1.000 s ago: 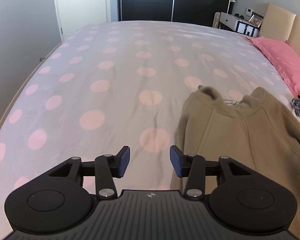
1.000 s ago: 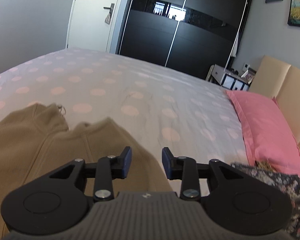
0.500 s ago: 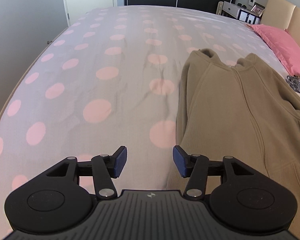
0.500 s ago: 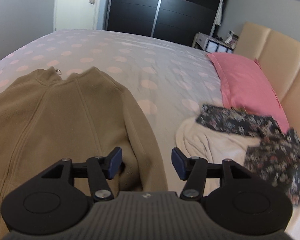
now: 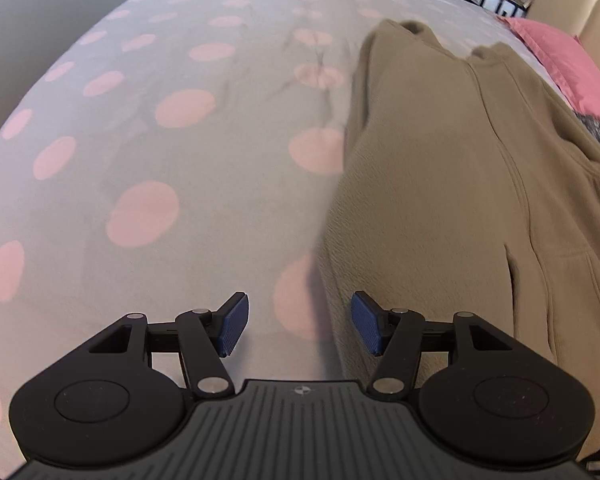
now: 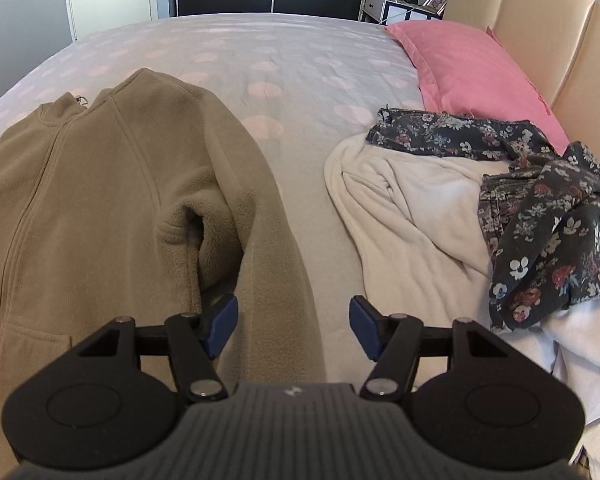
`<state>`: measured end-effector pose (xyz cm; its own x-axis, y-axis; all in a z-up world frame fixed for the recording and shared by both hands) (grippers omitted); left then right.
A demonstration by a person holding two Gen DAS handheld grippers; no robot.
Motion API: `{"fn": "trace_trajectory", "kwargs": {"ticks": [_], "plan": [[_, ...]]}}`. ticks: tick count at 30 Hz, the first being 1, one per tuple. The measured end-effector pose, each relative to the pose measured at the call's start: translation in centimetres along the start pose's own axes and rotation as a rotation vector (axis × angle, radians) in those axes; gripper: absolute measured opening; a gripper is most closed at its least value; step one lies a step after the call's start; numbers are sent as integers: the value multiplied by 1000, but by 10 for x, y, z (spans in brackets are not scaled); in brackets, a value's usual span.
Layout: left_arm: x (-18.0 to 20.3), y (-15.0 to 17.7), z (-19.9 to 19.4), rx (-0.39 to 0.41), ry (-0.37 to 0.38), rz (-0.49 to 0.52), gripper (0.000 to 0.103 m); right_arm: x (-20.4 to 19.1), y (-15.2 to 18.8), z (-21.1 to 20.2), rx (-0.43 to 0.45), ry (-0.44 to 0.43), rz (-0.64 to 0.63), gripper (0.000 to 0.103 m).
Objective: Fold clothes
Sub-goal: 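Move the open right tool to the hoodie sleeve edge, then grasp the hoodie sleeve with the right tool and pull it across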
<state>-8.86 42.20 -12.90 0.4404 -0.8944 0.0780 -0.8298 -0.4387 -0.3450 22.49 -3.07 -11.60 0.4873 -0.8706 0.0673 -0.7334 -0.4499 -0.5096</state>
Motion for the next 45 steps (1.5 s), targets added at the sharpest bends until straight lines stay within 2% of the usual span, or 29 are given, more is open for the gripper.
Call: {"fn": "trace_trajectory", "kwargs": {"ticks": [3, 6, 10, 15, 19, 21, 22, 24, 27, 32, 36, 39, 42, 45], "plan": [[6, 5, 5, -15, 0, 21, 55, 11, 4, 5, -15, 9, 25, 65], [6, 2, 4, -15, -1, 14, 55, 27, 10, 15, -64, -5, 103, 65], [5, -4, -2, 7, -9, -5, 56, 42, 23, 21, -128, -117, 245, 65], [4, -11, -12, 40, -17, -13, 56, 32, 24, -3, -109, -171, 254, 65], [5, -12, -12, 41, -23, -6, 56, 10, 39, -9, -163, -207, 218, 64], [5, -12, -11, 34, -24, -10, 56, -2, 47, -6, -184, -129, 126, 38], [5, -12, -11, 29, -22, -13, 56, -7, 49, -4, -191, -78, 74, 10], [6, -13, -10, 23, -14, -11, 56, -10, 49, -5, -194, -14, 17, 8], [8, -14, -13, 32, -8, -2, 56, 5, 30, -24, -159, 26, 36, 7], [6, -19, -15, 47, -5, -15, 56, 38, -27, -69, -43, 137, 6, 7], [6, -20, -16, 49, -5, -21, 56, 68, -83, -100, 60, 288, -30, 7], [6, -20, -16, 52, -4, -22, 56, 97, -123, -102, 93, 399, -6, 7], [5, -22, -18, 57, 3, -33, 56, 131, -148, -84, 83, 476, 60, 7], [4, -25, -18, 46, 27, -44, 56, 136, -155, -61, 70, 488, 64, 8]]}}
Point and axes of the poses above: each gripper's, at about its wrist camera, not at the fingertips, and z roughly the way its jaws point, x to its right, y to its underside, the point moved 5 cm from there along z, roughly the way its jaws point, and after that the axes turned 8 degrees about -x, right-handed, at the moved point
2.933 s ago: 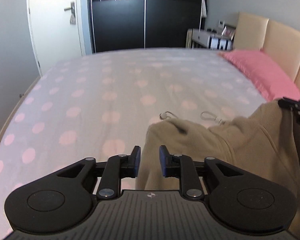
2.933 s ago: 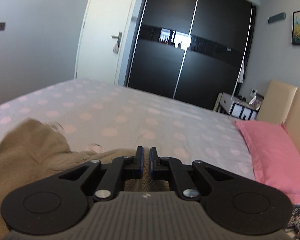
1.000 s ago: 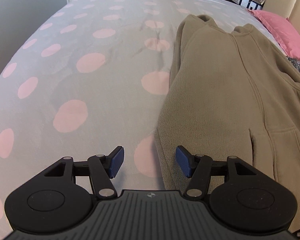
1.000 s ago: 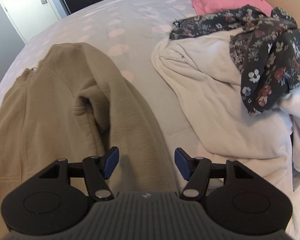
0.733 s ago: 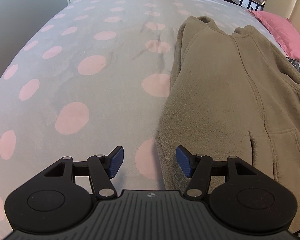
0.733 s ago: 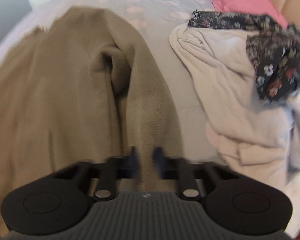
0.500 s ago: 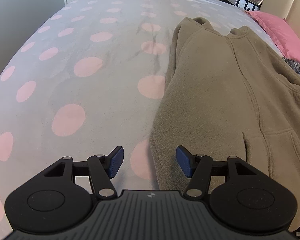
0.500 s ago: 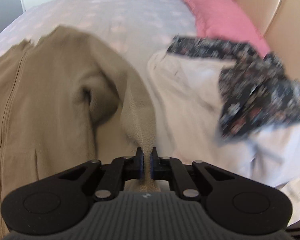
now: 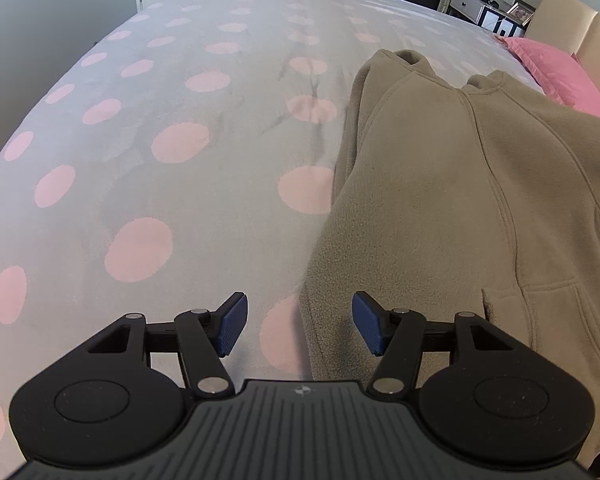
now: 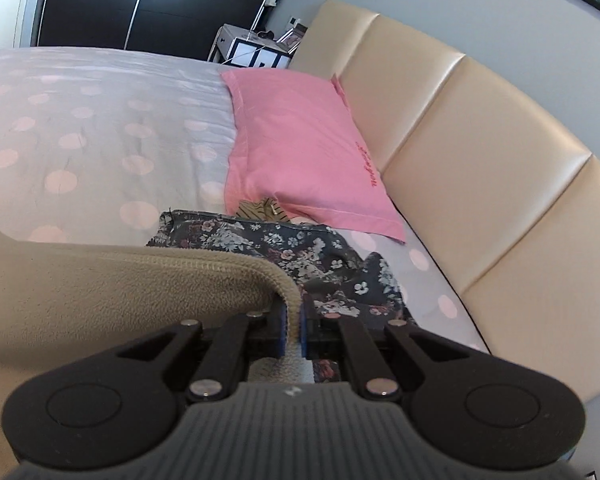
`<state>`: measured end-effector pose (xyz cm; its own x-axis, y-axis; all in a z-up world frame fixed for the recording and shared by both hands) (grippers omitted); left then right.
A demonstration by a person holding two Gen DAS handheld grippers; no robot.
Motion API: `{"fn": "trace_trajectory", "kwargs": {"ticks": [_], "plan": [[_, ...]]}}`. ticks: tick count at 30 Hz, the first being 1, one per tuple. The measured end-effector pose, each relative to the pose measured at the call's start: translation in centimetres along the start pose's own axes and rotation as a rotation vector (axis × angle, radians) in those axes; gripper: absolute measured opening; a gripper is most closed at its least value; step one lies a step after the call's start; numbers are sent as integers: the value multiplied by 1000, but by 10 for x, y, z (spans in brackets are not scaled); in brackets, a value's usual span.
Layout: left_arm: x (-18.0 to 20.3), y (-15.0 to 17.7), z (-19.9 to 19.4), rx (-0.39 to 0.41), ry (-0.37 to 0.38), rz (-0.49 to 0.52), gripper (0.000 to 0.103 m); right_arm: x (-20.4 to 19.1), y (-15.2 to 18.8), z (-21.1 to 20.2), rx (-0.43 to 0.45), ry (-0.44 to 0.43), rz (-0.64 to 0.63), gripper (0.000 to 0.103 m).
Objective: Fold clothes
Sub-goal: 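Grasp the hoodie sleeve with the right tool and pull it across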
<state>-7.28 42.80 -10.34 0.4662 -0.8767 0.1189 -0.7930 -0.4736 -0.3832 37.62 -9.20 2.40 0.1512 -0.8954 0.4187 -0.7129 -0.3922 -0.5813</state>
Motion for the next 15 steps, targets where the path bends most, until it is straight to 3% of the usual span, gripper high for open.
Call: {"fn": "trace_trajectory", "kwargs": {"ticks": [1, 4, 8, 10, 15], "plan": [[0, -1, 0, -8, 11, -4, 56, -6, 1, 2, 6, 1, -19, 11], [2, -3, -1, -5, 21, -1, 56, -26, 12, -7, 34, -7, -67, 45], [6, -5, -2, 4, 17, 10, 56, -52, 41, -39, 94, -105, -112, 46], [8, -5, -3, 5, 13, 14, 56, -68, 66, -57, 99, -200, -116, 47], [13, -2, -1, -5, -17, 29, 56, -108, 138, -83, -53, -430, -135, 48]]}}
Point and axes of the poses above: each gripper's, at about its wrist camera, not at the fingertips, and z roughly the way its jaws point, x to its right, y to its underside, the point moved 5 cm from there along z, roughly the way its jaws point, and after that the axes turned 8 degrees about -x, right-handed, at the moved point
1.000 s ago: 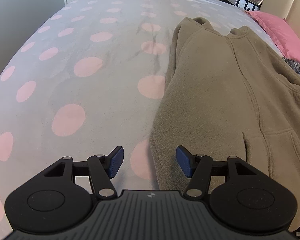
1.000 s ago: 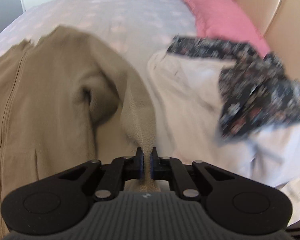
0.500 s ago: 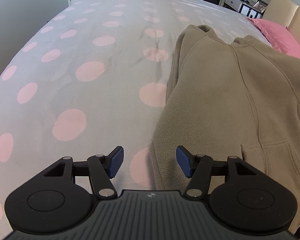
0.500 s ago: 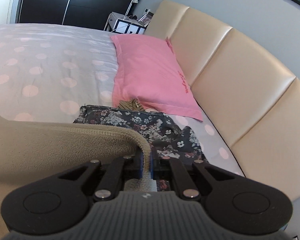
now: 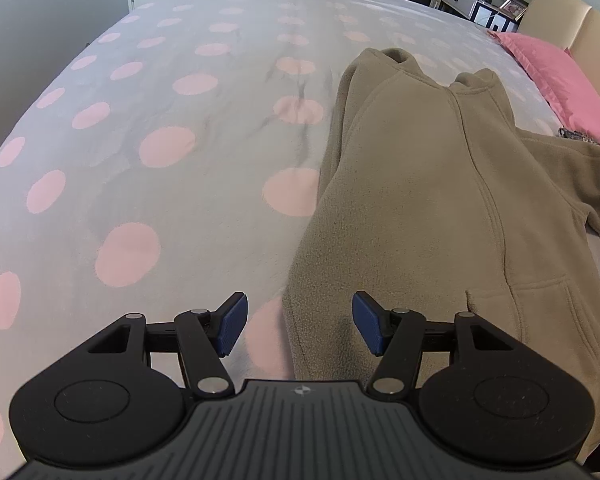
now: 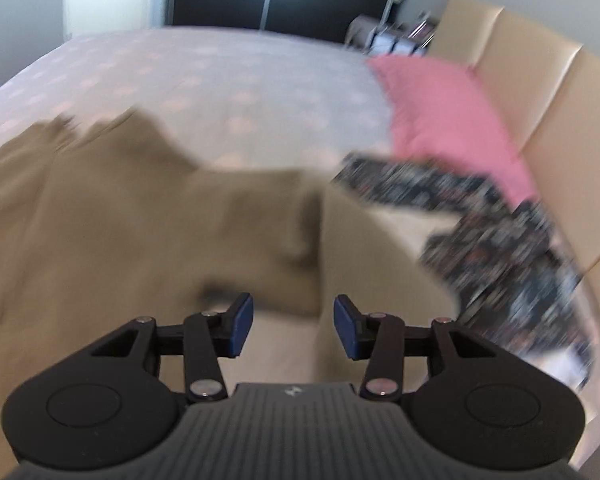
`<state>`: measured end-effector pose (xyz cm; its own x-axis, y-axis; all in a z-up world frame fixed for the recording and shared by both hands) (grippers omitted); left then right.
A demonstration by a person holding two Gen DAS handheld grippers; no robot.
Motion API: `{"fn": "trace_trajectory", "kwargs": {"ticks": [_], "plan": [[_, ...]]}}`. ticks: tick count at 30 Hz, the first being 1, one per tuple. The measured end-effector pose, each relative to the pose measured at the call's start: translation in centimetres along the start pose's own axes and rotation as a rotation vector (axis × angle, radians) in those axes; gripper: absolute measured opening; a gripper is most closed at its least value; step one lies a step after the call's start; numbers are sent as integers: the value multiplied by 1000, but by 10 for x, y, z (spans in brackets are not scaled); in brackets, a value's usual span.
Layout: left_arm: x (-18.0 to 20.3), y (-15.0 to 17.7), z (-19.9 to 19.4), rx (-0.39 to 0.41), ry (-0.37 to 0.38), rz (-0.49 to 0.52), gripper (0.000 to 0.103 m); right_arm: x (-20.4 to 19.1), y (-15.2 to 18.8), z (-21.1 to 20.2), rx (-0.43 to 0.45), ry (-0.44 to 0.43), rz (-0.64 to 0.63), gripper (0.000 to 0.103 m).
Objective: Fold clothes
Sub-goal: 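Grasp the hoodie sleeve with the right tool and pull it across, then grasp the hoodie body with the left tool while the right tool holds the sleeve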
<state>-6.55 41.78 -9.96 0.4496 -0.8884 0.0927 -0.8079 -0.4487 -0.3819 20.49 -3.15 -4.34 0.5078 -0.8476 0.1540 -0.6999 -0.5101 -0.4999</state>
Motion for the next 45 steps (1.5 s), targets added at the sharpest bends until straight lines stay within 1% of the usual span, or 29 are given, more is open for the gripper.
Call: {"fn": "trace_trajectory", "kwargs": {"ticks": [4, 5, 7, 8, 11, 15, 16, 18, 19, 20, 22, 25, 29, 32, 34, 36, 38, 41, 43, 45], "plan": [[2, 5, 2, -13, -17, 15, 56, -42, 59, 12, -151, -136, 14, 50], [3, 6, 2, -14, -20, 18, 56, -47, 72, 17, -195, -170, 38, 53], [3, 8, 0, -13, -23, 19, 56, -56, 98, 27, -275, -235, 73, 54], [2, 9, -1, -11, -22, 19, 56, -60, 109, 30, -305, -251, 80, 54], [2, 11, -4, -4, -20, 17, 56, -67, 133, 36, -362, -243, 78, 54], [0, 13, -5, -2, -22, 11, 56, -68, 153, 42, -444, -306, 112, 54], [0, 13, -5, -1, -24, 11, 56, -67, 158, 46, -469, -304, 107, 54], [0, 13, -7, 0, -26, 10, 56, -68, 168, 52, -503, -291, 96, 50], [0, 14, -7, 1, -25, 9, 56, -68, 170, 53, -500, -292, 96, 32], [0, 13, -9, 4, -22, 11, 56, -68, 171, 52, -494, -294, 96, 19], [-1, 14, -12, 12, -16, 14, 56, -66, 164, 41, -465, -308, 95, 14], [-4, 15, -13, 12, -15, 9, 56, -55, 148, 14, -393, -300, 100, 12], [-9, 16, -10, 3, -26, 3, 56, -19, 114, -22, -267, -222, 142, 12], [-9, 15, -10, -1, -21, 7, 56, 6, 90, -34, -204, -111, 163, 12], [-8, 16, -11, -2, -14, 16, 56, 25, 80, -30, -167, -16, 165, 12], [-4, 18, -10, -6, 0, 34, 56, 47, 74, -19, -147, 76, 173, 12], [0, 21, -7, -16, 15, 57, 56, 64, 71, -7, -150, 143, 188, 12], [9, 25, 2, -35, 28, 98, 56, 74, 74, 12, -189, 143, 233, 12], [15, 25, 8, -38, 43, 114, 56, 72, 75, 17, -189, 157, 219, 12], [22, 23, 13, -36, 80, 111, 56, 70, 75, 21, -186, 172, 200, 12]]}}
Point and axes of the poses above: each gripper's, at about its wrist camera, not at the fingertips, and z roughly the way its jaws point, x to its right, y to its underside, the point moved 5 cm from there along z, roughly the way its jaws point, and after that the axes turned 8 degrees about -x, right-handed, at the moved point
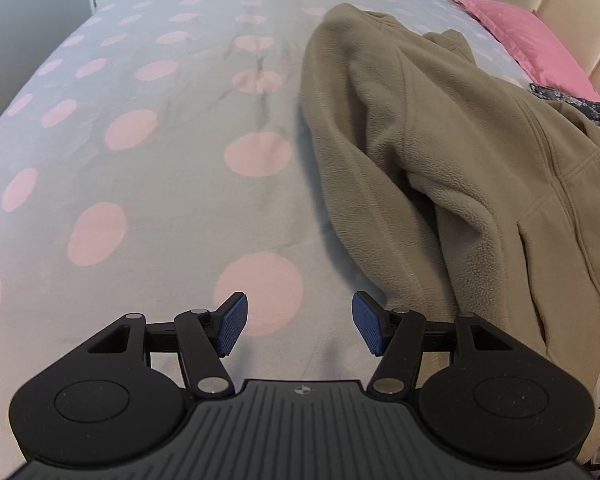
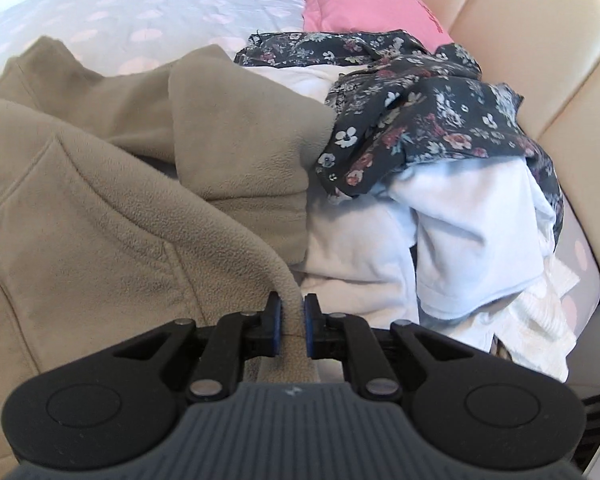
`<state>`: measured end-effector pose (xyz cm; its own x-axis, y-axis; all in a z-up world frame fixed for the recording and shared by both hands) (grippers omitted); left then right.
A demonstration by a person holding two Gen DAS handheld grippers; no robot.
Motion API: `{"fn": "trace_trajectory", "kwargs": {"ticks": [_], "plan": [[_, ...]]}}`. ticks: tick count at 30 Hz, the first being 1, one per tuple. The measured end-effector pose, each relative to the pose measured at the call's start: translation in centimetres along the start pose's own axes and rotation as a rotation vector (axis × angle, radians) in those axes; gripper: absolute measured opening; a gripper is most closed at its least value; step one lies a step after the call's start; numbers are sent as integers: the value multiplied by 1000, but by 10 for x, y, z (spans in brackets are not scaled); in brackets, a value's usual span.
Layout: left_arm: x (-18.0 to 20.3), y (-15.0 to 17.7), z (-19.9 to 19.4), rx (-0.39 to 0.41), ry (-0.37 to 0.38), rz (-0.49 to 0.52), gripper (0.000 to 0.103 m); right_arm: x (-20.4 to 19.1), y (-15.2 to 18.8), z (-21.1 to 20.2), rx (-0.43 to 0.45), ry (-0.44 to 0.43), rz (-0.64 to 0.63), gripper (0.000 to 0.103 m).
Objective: Fold clothes
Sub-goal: 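Grasp the hoodie body with the left tool while the right tool holds the sleeve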
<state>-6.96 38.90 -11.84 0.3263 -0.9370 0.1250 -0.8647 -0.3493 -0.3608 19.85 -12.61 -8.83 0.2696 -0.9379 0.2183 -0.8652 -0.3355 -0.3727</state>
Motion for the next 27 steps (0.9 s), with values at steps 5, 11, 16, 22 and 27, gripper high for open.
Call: {"fn": "trace_trajectory", "kwargs": {"ticks": [5, 11, 16, 22, 27], "plan": [[15, -8, 11, -27, 110, -14, 60, -2, 0, 10, 3, -8, -1, 12], [29, -5, 37, -64, 176, -28, 61, -4, -2, 26, 5, -18, -18, 12], [40, -10, 46, -75, 238, -79, 60, -4, -2, 29, 6, -29, -20, 13], [44, -16, 47, -119, 245, -107, 7, -3, -1, 29, 19, -34, -22, 13], [43, -28, 9, -39, 257, -97, 4, -2, -1, 26, 26, -45, -15, 13]]}}
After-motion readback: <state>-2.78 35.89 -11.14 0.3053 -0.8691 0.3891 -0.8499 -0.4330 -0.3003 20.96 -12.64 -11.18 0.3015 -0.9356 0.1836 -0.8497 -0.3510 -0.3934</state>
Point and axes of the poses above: each gripper's, at about its wrist camera, not at the fingertips, and z roughly the way its jaws point, x to its right, y to its underside, the point moved 5 cm from there along z, roughly the way its jaws point, and after that the axes turned 8 degrees about -x, right-handed, at the moved point
